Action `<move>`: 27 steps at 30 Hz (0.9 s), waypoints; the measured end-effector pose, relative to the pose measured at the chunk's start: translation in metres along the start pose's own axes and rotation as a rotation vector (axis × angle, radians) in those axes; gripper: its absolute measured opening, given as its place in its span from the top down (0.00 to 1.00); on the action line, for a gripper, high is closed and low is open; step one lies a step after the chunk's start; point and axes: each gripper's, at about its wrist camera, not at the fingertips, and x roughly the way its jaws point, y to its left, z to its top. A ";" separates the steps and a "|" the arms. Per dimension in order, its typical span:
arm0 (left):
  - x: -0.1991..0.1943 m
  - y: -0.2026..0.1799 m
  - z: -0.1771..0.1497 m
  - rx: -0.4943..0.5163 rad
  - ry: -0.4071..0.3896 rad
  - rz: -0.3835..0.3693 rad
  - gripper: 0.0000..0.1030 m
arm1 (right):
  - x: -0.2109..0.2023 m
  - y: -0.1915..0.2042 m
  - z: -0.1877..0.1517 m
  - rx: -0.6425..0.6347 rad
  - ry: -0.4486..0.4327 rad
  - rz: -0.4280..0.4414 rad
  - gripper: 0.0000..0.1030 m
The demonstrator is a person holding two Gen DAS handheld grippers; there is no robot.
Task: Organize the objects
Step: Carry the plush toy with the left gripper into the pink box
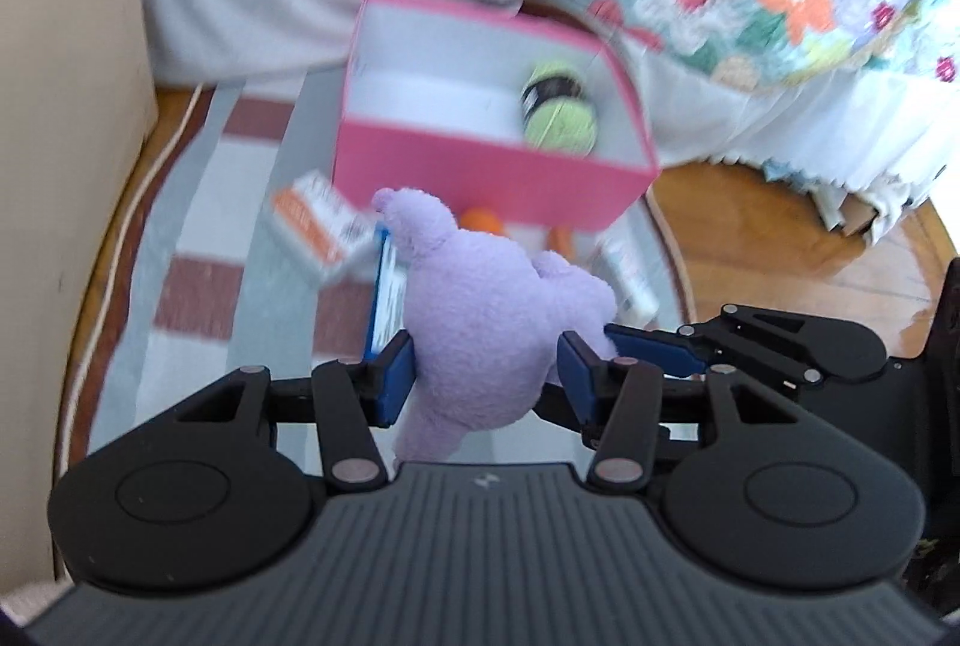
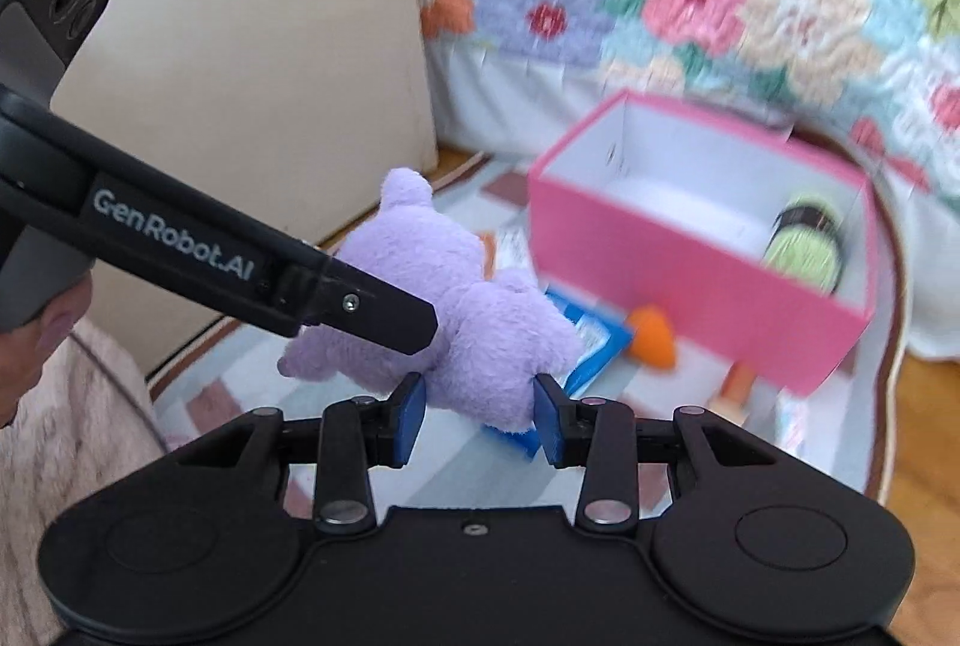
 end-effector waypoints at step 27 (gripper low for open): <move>0.153 -0.011 0.183 -0.039 0.018 -0.062 0.51 | 0.086 -0.161 0.101 0.001 0.015 -0.119 0.57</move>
